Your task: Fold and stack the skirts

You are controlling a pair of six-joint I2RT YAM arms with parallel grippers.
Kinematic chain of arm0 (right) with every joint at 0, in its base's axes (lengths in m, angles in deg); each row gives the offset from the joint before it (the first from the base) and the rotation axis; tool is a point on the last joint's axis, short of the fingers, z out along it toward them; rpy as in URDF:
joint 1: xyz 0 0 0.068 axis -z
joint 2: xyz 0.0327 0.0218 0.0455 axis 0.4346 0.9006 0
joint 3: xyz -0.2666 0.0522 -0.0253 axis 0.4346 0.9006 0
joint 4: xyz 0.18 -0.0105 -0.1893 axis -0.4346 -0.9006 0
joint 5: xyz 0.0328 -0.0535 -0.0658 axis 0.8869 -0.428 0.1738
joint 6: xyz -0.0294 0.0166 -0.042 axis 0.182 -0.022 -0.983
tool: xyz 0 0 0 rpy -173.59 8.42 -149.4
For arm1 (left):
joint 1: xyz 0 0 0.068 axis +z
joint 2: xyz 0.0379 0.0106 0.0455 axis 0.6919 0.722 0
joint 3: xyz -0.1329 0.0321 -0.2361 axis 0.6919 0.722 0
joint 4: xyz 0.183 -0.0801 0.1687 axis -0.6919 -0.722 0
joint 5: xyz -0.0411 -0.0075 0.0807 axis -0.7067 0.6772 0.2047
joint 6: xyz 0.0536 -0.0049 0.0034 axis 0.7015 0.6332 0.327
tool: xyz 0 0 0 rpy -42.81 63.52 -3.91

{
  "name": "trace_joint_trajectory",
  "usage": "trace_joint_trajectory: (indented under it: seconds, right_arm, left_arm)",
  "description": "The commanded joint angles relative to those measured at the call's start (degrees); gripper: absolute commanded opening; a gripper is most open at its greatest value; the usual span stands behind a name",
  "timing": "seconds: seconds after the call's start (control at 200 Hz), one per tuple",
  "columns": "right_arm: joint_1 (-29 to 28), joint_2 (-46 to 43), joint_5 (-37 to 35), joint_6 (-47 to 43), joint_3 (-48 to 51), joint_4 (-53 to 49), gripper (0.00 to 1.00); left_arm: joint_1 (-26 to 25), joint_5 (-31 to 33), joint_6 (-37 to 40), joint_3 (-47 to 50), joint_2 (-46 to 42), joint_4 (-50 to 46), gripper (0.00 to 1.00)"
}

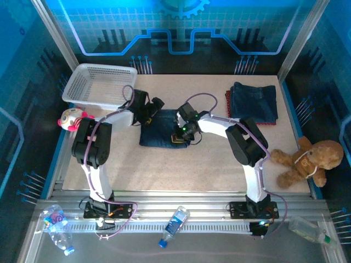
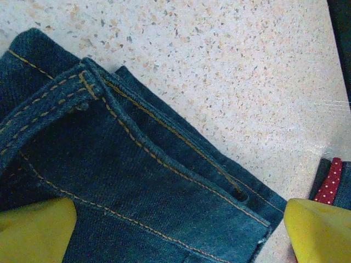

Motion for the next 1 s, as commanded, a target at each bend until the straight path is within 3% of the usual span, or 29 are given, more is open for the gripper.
trace_joint_trajectory:
  seconds: [0.0, 0.08, 0.165, 0.215, 0.26, 0.315, 0.585, 0.82, 0.995]
  right_arm:
    - [0.7, -3.27, 2.1, 0.71, 2.14, 0.31, 0.17]
    - [2.0, -8.3, 2.61, 1.42, 3.6, 3.03, 0.41]
    - [4.32, -11.41, 0.95, 3.82, 4.91, 4.14, 0.55]
    - [5.93, -12.19, -0.18, 5.96, 5.97, 4.83, 0.73]
    - [7.46, -12.45, -1.23, 7.71, 7.17, 5.81, 0.81]
    - [9.13, -11.7, -1.72, 9.22, 7.52, 6.03, 1.0]
    - [11.56, -5.13, -1.46, 7.37, 2.73, 3.97, 1.0]
    - [9.59, 0.47, 5.48, 5.77, -0.83, 3.95, 0.96]
    - [7.2, 0.5, 10.45, 6.88, 0.26, 10.73, 0.94]
  left_arm:
    - [-0.01, 2.1, 3.46, -3.57, 0.71, -6.8, 0.99]
    - [0.15, 4.23, 5.1, -5.31, -0.51, -9.79, 0.99]
    - [0.01, 1.88, 4.97, -6.26, -2.24, -10.68, 0.99]
    - [-0.43, 0.2, 4.57, -6.21, -3.49, -10.52, 0.99]
    - [-0.91, -0.34, 4.2, -5.71, -4.75, -10.47, 0.99]
    - [-1.33, -1.3, 3.9, -4.54, -5.82, -9.47, 0.99]
    - [-1.33, -6.05, 1.94, -1.5, -0.78, -7.78, 0.99]
    - [-1.33, -5.88, 1.47, 0.71, 1.25, -7.69, 0.99]
    - [-1.33, -5.69, 1.23, 2.9, 0.45, -7.38, 0.99]
